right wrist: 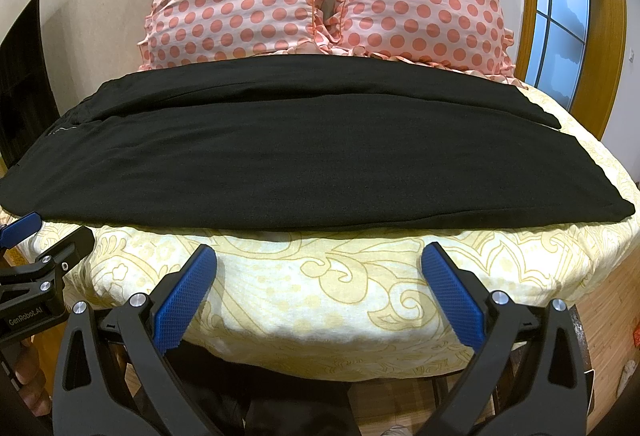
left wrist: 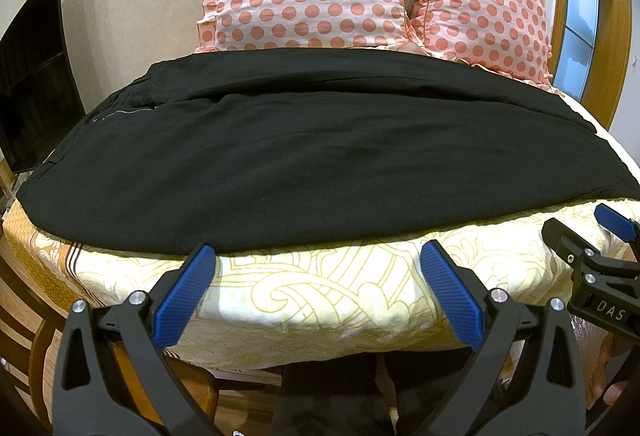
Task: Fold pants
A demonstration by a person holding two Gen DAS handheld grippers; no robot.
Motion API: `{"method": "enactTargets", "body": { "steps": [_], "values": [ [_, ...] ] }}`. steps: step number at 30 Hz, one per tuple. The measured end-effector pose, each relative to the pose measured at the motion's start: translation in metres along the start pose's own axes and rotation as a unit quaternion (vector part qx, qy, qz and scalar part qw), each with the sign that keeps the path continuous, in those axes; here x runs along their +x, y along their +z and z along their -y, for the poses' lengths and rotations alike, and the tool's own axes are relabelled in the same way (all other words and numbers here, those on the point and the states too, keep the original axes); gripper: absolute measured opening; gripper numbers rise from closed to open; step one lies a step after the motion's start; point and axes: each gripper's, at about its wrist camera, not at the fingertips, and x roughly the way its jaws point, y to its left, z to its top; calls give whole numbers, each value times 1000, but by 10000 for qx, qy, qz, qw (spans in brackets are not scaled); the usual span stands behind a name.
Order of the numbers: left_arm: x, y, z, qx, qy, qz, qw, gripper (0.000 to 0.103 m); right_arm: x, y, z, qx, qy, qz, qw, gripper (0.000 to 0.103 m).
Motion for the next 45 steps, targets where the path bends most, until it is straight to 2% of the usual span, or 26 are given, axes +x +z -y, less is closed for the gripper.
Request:
{"method": "enactTargets", "body": {
  "steps": [33,38,40,42,45],
  "values": [
    [0,0,0,0,-1,10,10000,101,0,-1,4,-10,13,30,10000,102],
    [-1,1,-2,15,-20,-111,9999,101,-1,0,2,-59,58,24,10000,102],
    [-4,0,-3,6,-73,-217,9997,101,-2,3,5,-126,209,-69,9997,102],
    [-12,3,-8,0,-373,-231,9990,101,-5,5,10,-141,417,-138,9989,102],
    [-27,13,-17,-59,-559,-76,9984,101,-15,19,38,125,630,29,9979,102]
  ]
}}
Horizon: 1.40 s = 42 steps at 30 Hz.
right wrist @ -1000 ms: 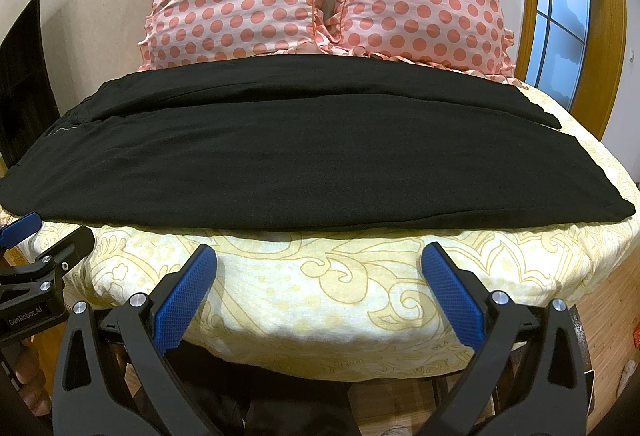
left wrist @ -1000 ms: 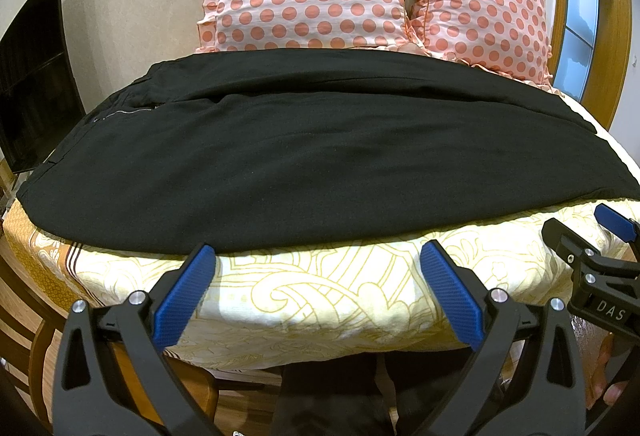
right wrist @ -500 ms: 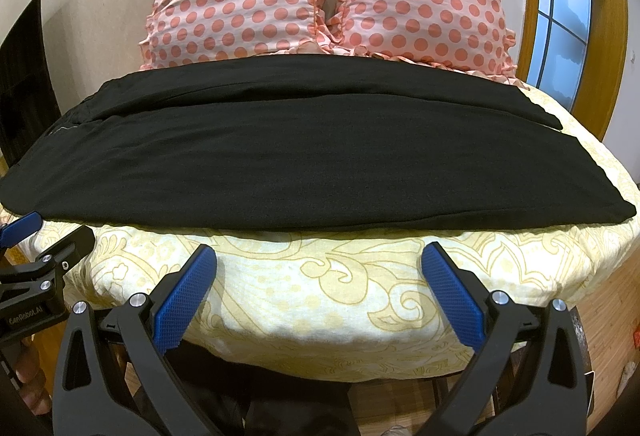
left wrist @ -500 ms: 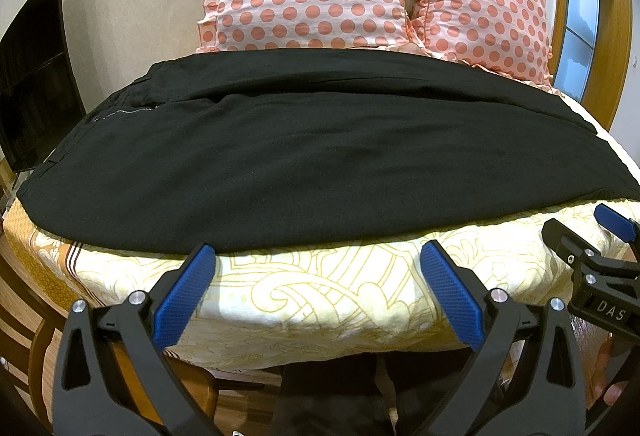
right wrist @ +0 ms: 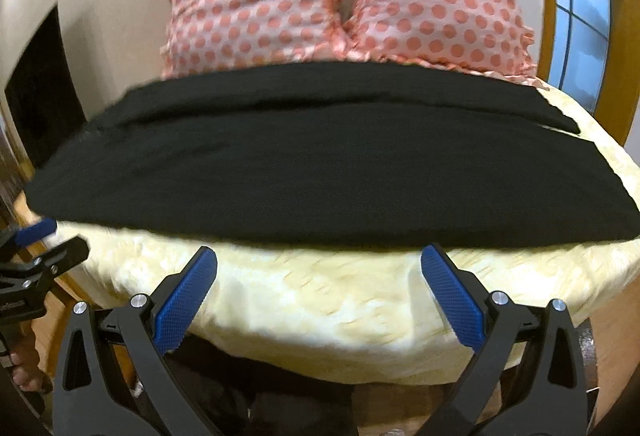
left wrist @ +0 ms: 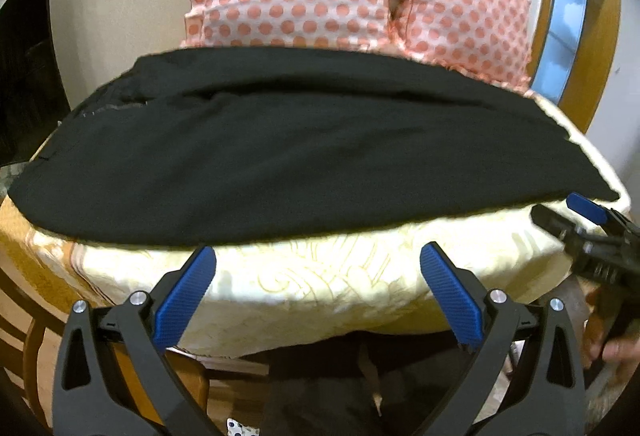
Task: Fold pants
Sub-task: 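Grasp the trouser waistband edge with the right gripper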
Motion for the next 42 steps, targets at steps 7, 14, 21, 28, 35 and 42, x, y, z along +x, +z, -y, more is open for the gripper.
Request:
{"method": "enactTargets", "body": {
  "steps": [7,14,21,28,35,42],
  "values": [
    [-2,58,-9,-35,450,639,9969,101,-1,82,69,287,-923,392,9945,102],
    [39,103,-21,-396,588,530,9961,101,117,200,177,936,-2550,-320,9619,102],
    [71,118,-20,-248,739,531,9955,101,220,247,277,2352,-3058,-921,9180,75],
    [86,123,-26,-152,683,598,9958,101,280,255,324,3367,-3264,-1178,8754,70],
    [99,126,-36,-320,727,432,9959,101,312,267,334,3000,-3767,-1347,8660,68],
    [91,121,-38,-402,620,428,9963,101,262,237,331,3320,-3124,-1012,8843,21]
  ]
}}
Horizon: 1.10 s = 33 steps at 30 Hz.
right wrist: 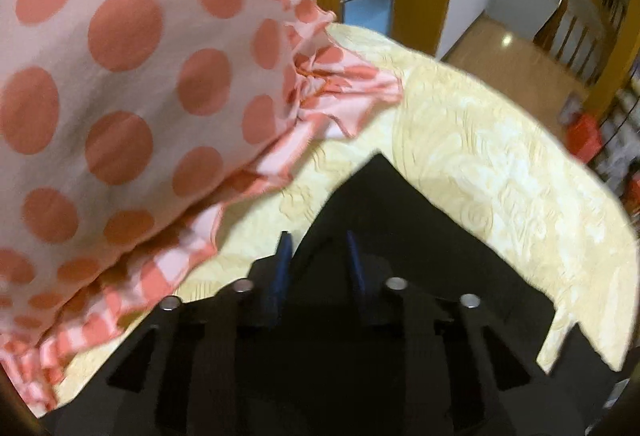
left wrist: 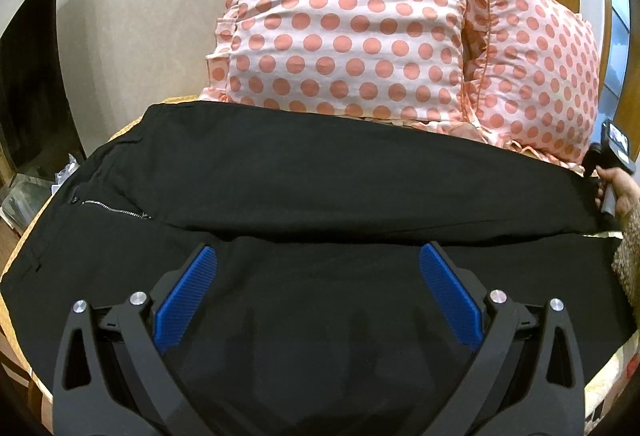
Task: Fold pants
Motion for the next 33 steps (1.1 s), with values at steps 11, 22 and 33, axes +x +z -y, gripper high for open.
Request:
{"method": "enactTargets", "body": {
  "steps": [11,22,33],
  "values": [
    [-28,-4,-5,-169,-118,161,9997,101,-66,-53,88,452,1650,393,9845,5],
    [-43,-6,-12,-222,67,345,9991,101,-140,-162,190,844,2557,720,9604,5],
    [-57,9,-21,-119,329,1100,9933,101,-117,-168,231,1514,2862,85,9461,65]
  ]
}}
